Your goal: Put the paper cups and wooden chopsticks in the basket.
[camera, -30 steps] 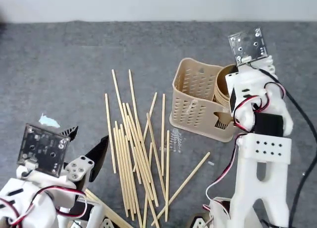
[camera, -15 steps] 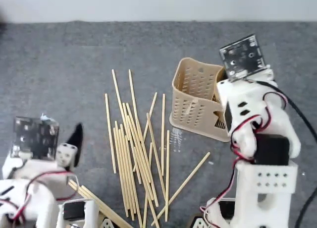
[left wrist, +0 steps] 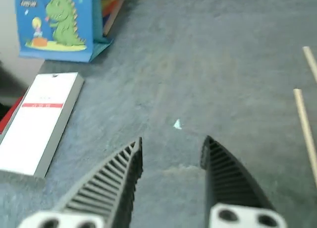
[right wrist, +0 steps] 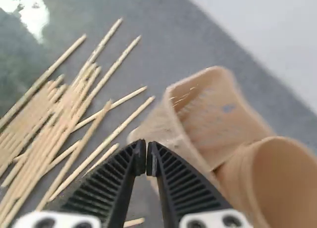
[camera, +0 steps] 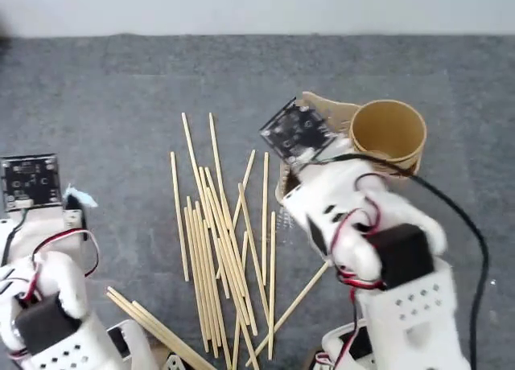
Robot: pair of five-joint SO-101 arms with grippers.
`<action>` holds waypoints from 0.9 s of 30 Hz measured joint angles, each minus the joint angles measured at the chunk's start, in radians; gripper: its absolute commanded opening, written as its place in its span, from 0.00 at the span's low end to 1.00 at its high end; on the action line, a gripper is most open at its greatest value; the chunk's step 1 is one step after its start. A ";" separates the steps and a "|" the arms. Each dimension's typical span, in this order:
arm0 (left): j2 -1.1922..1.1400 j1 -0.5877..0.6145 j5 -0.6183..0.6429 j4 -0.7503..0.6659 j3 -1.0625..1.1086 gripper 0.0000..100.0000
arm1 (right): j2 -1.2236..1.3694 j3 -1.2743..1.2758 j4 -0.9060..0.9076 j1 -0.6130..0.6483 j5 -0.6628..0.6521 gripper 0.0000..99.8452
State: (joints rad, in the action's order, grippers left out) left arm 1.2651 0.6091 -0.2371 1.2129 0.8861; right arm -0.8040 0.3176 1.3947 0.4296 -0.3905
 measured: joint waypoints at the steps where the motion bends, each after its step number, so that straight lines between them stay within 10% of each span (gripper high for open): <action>1: 0.003 0.012 0.000 -0.012 0.018 0.06 | 0.000 0.029 0.000 0.014 0.020 0.04; 27: 0.005 -0.114 -0.003 -0.269 0.525 0.03 | 0.270 0.388 -0.236 0.196 0.279 0.04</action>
State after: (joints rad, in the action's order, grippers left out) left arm 1.2697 0.4956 -0.2401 0.9444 1.4108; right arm -0.5340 0.7058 1.1584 0.6260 -0.1112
